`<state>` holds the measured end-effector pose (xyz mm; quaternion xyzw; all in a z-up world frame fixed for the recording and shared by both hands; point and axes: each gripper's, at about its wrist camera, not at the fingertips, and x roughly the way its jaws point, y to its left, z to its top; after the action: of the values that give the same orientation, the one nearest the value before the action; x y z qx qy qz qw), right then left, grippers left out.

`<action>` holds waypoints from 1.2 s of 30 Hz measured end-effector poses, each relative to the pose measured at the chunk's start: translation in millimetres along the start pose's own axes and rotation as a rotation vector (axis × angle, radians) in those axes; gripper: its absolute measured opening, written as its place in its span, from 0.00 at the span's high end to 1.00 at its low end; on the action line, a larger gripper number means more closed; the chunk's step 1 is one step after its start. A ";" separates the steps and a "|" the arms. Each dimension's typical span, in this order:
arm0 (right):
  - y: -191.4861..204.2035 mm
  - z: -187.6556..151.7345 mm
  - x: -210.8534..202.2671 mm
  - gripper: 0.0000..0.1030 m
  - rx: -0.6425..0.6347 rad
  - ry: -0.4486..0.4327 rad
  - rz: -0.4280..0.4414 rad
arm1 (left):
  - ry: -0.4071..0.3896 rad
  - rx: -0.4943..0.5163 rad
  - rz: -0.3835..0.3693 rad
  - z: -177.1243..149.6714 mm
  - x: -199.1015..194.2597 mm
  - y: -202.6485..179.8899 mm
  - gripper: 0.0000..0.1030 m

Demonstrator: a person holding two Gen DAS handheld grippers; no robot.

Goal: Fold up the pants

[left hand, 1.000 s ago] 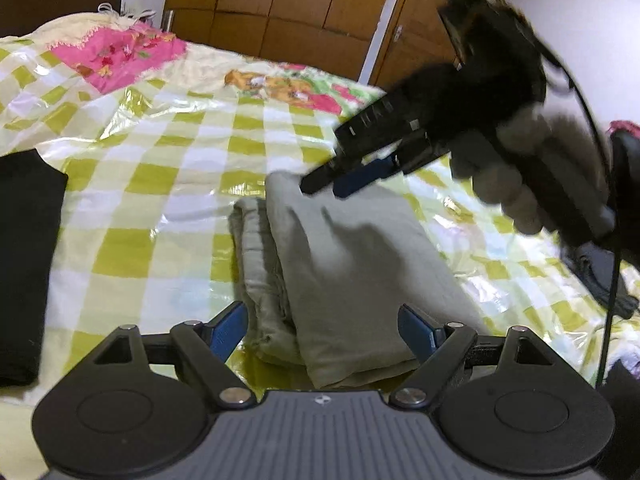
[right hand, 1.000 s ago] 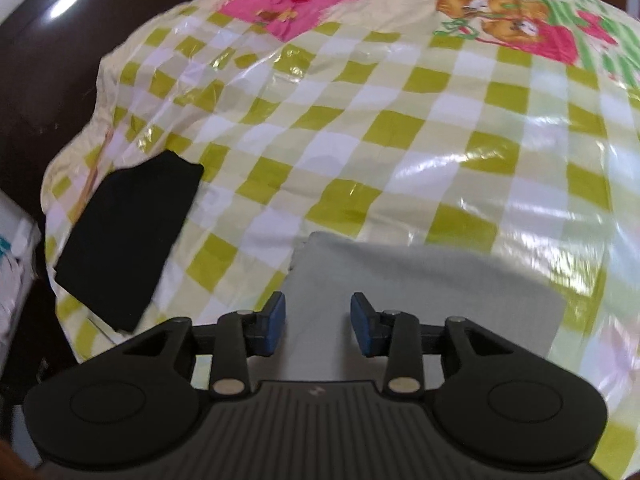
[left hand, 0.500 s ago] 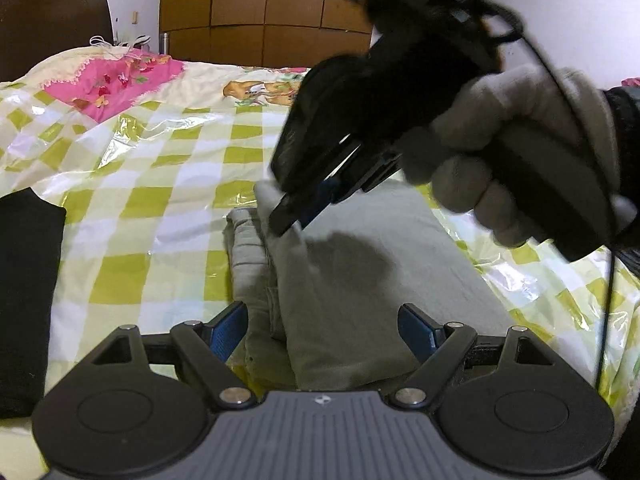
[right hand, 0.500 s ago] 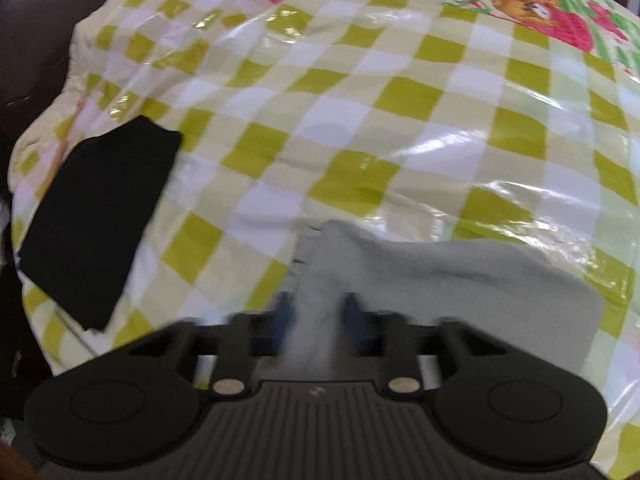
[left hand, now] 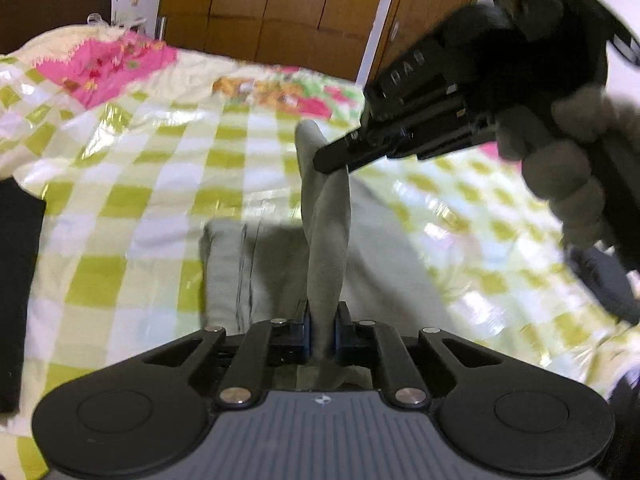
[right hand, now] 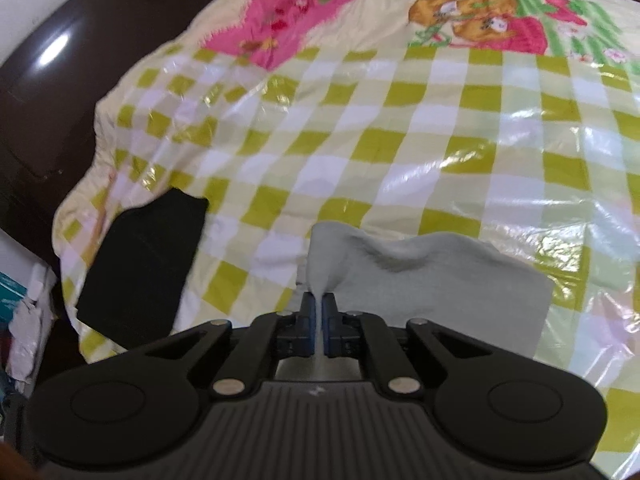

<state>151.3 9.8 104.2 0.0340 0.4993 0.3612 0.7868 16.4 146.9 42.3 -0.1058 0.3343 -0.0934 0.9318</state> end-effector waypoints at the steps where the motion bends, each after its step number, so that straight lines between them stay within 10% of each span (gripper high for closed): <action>1: 2.3 2.1 -7.3 0.97 -0.002 -0.016 0.005 | -0.020 -0.011 -0.016 3.3 -6.4 1.1 0.77; 6: 25.2 14.4 -15.5 0.97 -0.045 -0.058 0.027 | -0.064 -0.093 -0.016 4.9 -17.9 23.5 0.77; 14: 39.0 6.2 102.8 0.97 -0.029 0.088 0.000 | 0.036 -0.280 0.030 -31.4 11.4 77.2 0.77; 36: 53.9 -14.1 163.6 0.88 -0.080 0.157 0.119 | 0.045 -0.346 0.105 -41.9 -3.8 96.7 0.56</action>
<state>150.4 143.7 -5.1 0.0035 0.5417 0.4285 0.7232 -3.4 235.1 -12.1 -0.2448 0.3713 0.0122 0.8956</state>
